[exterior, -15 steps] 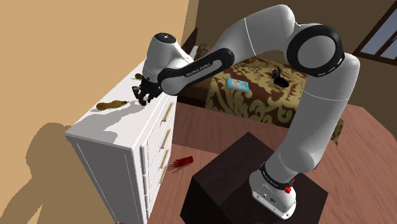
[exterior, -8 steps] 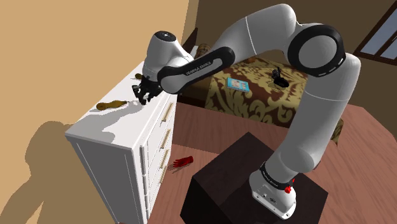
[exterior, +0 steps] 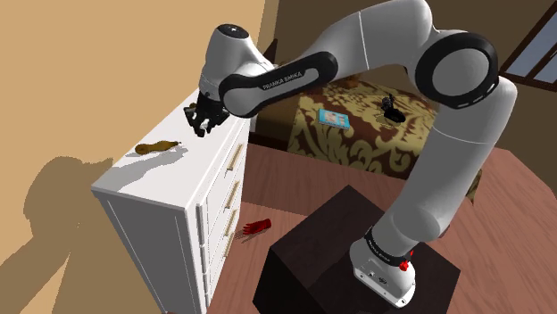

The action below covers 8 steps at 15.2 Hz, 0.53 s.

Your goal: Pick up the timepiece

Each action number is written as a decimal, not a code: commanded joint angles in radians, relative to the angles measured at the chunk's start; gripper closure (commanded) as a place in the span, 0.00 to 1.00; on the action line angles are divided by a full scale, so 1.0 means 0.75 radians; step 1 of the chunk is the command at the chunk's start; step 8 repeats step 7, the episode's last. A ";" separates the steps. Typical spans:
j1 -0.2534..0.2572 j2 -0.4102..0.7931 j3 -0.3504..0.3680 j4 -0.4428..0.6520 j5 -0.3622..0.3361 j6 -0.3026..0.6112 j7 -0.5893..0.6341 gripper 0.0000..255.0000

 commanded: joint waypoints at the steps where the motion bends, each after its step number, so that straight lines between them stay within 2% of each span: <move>1: -0.003 -0.018 0.006 0.015 0.016 -0.032 -0.012 1.00; 5: -0.009 -0.048 0.014 0.052 0.044 -0.095 -0.033 1.00; 8: -0.009 -0.049 0.014 0.054 0.045 -0.097 -0.034 1.00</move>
